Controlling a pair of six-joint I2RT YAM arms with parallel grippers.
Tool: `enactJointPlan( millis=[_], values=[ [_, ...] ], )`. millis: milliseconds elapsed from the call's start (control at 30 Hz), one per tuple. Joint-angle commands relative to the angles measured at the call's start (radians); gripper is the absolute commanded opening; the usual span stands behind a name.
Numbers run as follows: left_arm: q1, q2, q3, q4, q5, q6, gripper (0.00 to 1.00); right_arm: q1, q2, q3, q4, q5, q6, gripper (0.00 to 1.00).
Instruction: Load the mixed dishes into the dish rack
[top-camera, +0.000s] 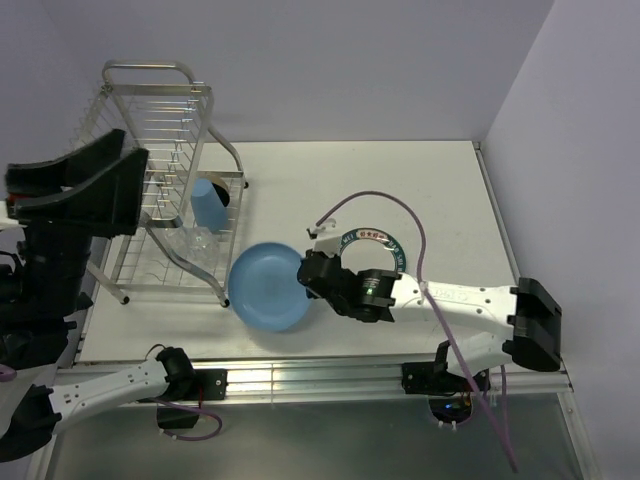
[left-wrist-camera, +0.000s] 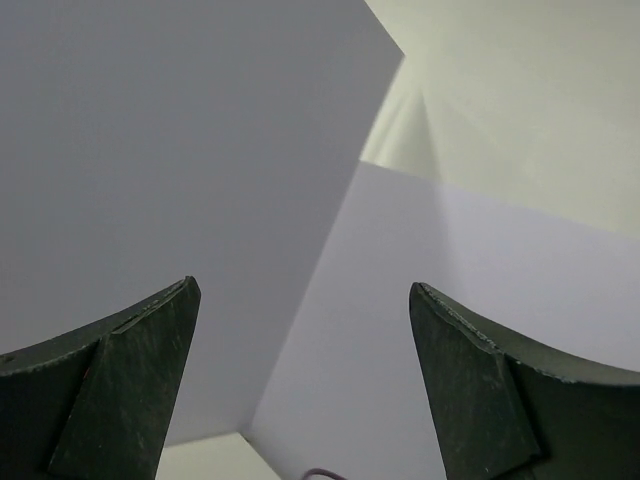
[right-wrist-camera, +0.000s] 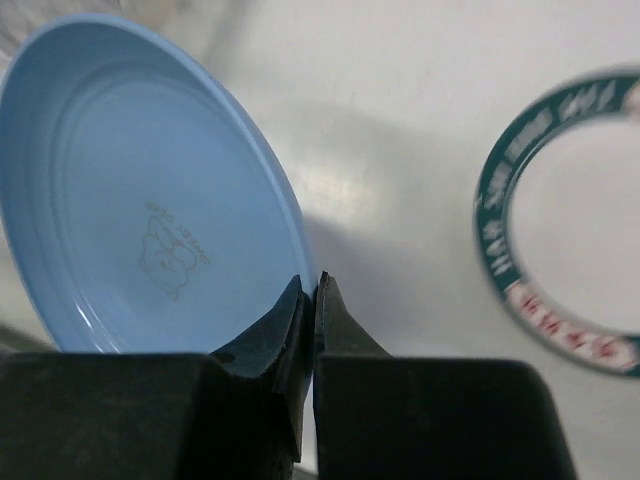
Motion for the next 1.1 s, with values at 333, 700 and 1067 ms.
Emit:
enactJointPlan(
  millis=[333,700,1067],
  values=[
    [-0.004,0.126,0.102,0.195,-0.211,0.461,0.93,-0.033,-0.076,0.41,0.536,0.434,-0.904,0.0],
    [-0.004,0.008,-0.081,0.548,-0.145,0.559,0.9,-0.051,0.218,0.821,0.841,0.317,-1.403,0.0],
    [-0.004,-0.012,0.005,0.415,-0.107,0.605,0.91,-0.039,0.525,1.161,0.883,0.123,-1.529,0.0]
  ],
)
